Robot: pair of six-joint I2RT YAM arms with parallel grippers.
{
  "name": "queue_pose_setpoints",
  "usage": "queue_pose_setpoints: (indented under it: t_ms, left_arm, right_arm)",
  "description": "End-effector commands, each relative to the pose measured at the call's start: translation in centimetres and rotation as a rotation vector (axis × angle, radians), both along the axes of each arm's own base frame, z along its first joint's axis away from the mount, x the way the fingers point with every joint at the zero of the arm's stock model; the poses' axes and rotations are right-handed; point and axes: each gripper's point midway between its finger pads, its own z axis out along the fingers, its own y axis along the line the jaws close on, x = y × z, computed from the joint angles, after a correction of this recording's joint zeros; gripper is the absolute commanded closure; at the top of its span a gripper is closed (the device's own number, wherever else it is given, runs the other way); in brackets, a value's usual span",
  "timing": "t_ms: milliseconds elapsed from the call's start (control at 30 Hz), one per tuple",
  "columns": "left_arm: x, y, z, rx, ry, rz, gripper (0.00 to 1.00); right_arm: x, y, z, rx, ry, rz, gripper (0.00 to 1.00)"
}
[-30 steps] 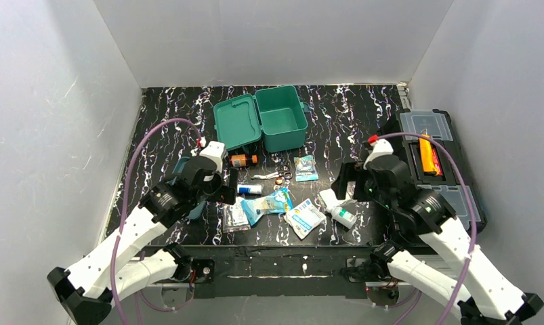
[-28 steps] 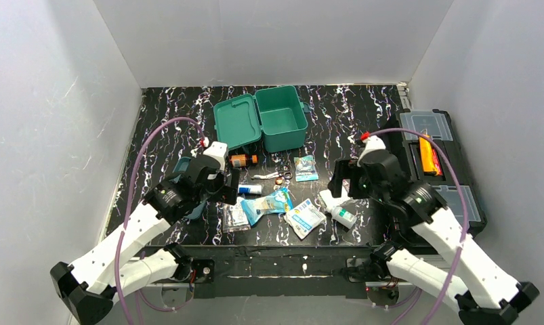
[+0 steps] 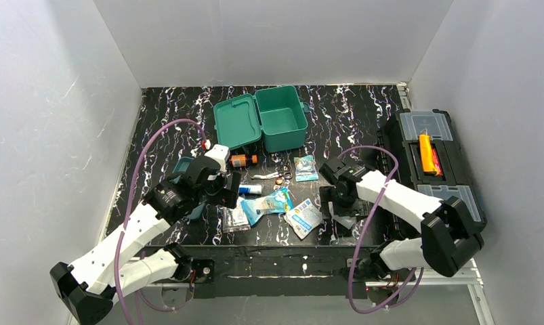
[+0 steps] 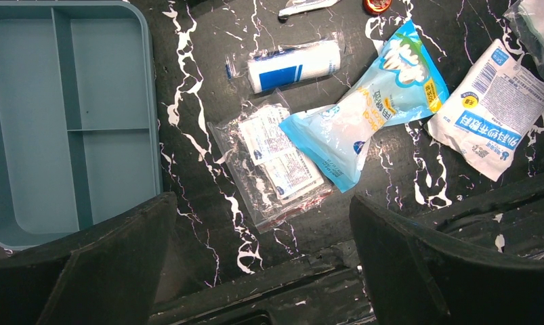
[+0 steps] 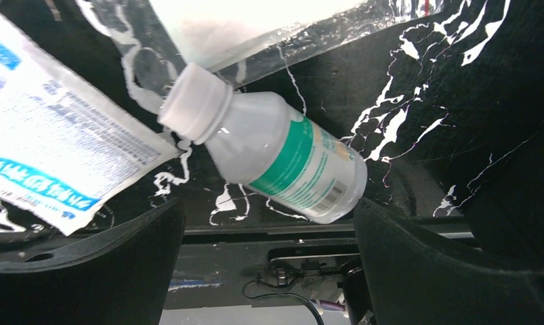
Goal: Organize the medicine kit
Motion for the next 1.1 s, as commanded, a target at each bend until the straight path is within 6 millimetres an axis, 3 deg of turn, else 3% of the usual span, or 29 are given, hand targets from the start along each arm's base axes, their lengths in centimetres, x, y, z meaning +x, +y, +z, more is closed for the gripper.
queue_pose_setpoints:
  t_ms: [0, 300, 433, 667, 1067]
  left_arm:
    - [-0.1, -0.1, 1.0, -0.018, -0.015, -0.013, 0.0]
    - [-0.1, 0.1, 0.9, -0.003, -0.014, -0.013, 0.0]
    - [0.0, 0.1, 1.0, -0.003, -0.017, -0.011, 0.01]
    - [0.0, 0.2, 0.9, 0.004, -0.017, -0.008, 0.0]
    - [0.0, 0.3, 0.8, 0.013, -0.015, -0.004, 0.0]
  right_arm:
    - [-0.2, 0.1, -1.4, -0.004, 0.009, -0.029, 0.0]
    - [-0.2, 1.4, -2.1, 0.043, 0.018, -0.016, 0.0]
    - [-0.4, 2.2, -2.3, 0.049, 0.028, 0.004, 0.06]
    - [-0.8, 4.2, -1.5, 0.079, 0.029, 0.059, 0.08]
    - [1.2, 3.6, -0.9, -0.002, -0.049, 0.074, 0.06]
